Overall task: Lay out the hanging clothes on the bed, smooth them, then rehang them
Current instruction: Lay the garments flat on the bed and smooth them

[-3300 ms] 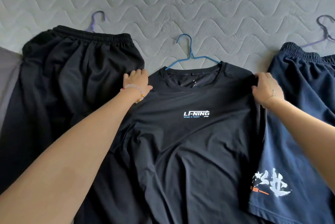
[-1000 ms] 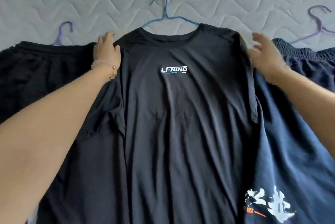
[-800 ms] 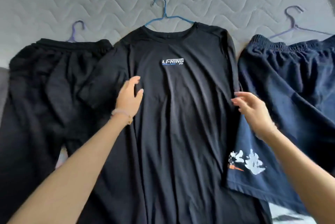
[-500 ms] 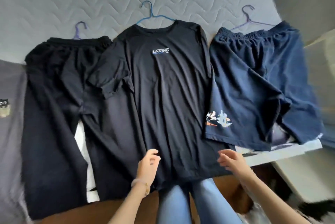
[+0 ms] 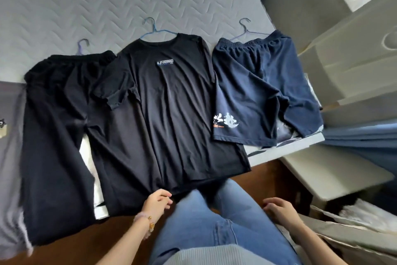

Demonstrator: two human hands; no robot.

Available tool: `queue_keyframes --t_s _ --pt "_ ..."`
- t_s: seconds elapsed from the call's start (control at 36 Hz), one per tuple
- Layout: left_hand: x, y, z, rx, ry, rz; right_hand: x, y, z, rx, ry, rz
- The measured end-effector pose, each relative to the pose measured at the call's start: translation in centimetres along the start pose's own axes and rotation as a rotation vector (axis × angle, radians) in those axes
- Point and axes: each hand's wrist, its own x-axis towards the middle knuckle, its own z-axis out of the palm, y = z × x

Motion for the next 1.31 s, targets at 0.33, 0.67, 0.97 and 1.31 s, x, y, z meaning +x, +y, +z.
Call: queue_keyframes --t_s 0.33,0.67,0.97,1.31 --pt "1.8 12.8 5.3 0.008 -0.035 0.200 5.4 -1.7 -4.8 -0.050 0.065 -0.044" --pt "3.5 20.0 16.1 -0.204 0.179 0.036 15.6 -13.2 -16.6 -0.042 -0.143 -0.188" --pt "9.7 29.2 20.9 -0.072 0.205 0.079 27.6 -31.8 -23.7 -0.068 -0.156 -0.447" --pt "22.8 35.8 15.6 0.008 0.395 0.229 39.7 -46.9 -21.9 -0.315 -0.032 -0.728"
